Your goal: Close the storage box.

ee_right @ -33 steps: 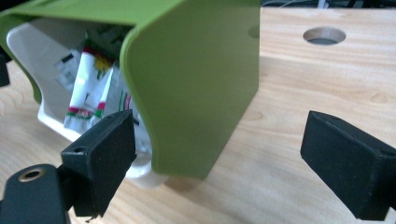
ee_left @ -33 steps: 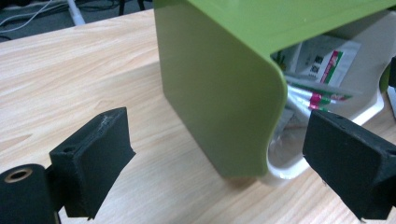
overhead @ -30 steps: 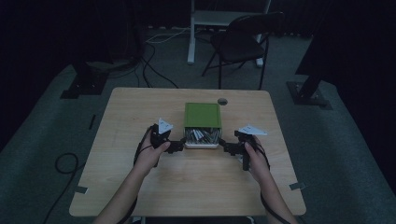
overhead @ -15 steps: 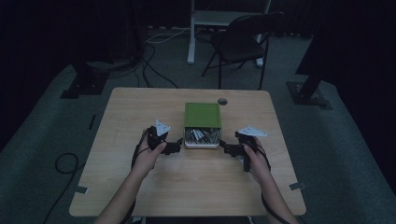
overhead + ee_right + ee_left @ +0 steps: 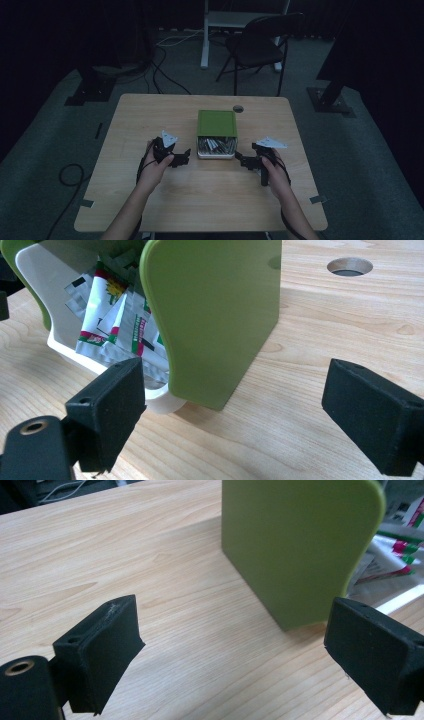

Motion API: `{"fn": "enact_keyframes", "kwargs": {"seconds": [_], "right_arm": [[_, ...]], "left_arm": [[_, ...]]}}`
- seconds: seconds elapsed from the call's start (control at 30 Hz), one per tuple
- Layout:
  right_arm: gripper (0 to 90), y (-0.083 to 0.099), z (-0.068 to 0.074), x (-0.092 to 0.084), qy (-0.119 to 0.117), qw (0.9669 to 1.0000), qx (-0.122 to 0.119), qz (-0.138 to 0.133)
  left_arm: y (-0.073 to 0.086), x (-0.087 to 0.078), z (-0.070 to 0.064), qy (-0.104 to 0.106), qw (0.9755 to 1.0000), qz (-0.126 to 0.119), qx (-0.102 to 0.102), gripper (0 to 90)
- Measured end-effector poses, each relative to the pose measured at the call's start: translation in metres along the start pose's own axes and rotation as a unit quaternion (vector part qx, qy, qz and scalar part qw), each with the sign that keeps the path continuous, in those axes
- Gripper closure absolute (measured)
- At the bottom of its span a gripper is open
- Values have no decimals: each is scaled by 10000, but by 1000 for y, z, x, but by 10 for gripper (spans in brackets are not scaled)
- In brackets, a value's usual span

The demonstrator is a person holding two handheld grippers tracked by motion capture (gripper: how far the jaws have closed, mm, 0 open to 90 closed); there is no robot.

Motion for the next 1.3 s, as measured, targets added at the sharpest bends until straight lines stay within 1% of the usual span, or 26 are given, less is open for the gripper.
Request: {"fn": "enact_keyframes", "kwargs": {"seconds": [0.1, 0.2, 0.27, 0.3, 0.37, 0.43, 0.6, 0.67, 0.7, 0.77, 0.87, 0.93, 0.97, 1.2, 1.27, 1.3], "right_arm": [[102, 3, 1, -2, 2, 10000, -13, 33], [102, 9, 3, -4, -26, 9999, -38, 91], [102, 14, 4, -4, -40, 9998, -87, 152], [102, 17, 4, -4, -41, 9998, -76, 173], [102, 23, 5, -4, -70, 9997, -68, 222], [102, 29, 5, -3, -56, 9995, -117, 283], [102, 39, 7, -3, -73, 9991, -178, 387], [102, 41, 7, -4, -82, 9990, -182, 408], [102, 43, 7, -5, -85, 9989, -182, 433], [102, 46, 8, -7, -90, 9987, -199, 458], [102, 49, 10, -11, -107, 9985, -240, 489], [102, 51, 12, -13, -135, 9981, -310, 510], [102, 52, 13, -14, -145, 9980, -346, 512], [102, 59, 20, -22, -241, 9966, -501, 600], [102, 61, 21, -24, -256, 9960, -569, 632], [102, 62, 22, -25, -260, 9960, -571, 638]], "left_arm": [[6, -1, 1, -14, 10000, 14, -48, 87], [14, -1, 3, -50, 9999, 106, -45, 87], [20, -1, 5, -78, 9998, 192, -4, 87], [22, -1, 6, -92, 9997, 193, -67, 87], [27, -2, 8, -126, 9996, 219, -95, 87], [32, -4, 11, -160, 9994, 277, -158, 87], [42, -10, 19, -239, 9990, 314, -216, 87], [46, -13, 22, -320, 9988, 305, -217, 87], [48, -14, 24, -358, 9986, 326, -215, 87], [54, -16, 28, -392, 9981, 378, -297, 87], [64, -20, 33, -497, 9969, 482, -373, 87], [69, -23, 37, -560, 9961, 536, -418, 87], [71, -25, 39, -585, 9957, 547, -466, 87], [82, -31, 49, -712, 9940, 558, -610, 87], [86, -33, 52, -730, 9937, 602, -598, 87], [88, -34, 53, -734, 9934, 624, -623, 87]]}}
Point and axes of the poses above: each handheld gripper's, and its own axes: x roughly forward along the jaws, y roughly out of its underside, z roughly to its left, the point moved 9 cm from there along x, roughly forward along the jaws, and after that the axes turned 13 degrees about x, right-handed, at the moved point
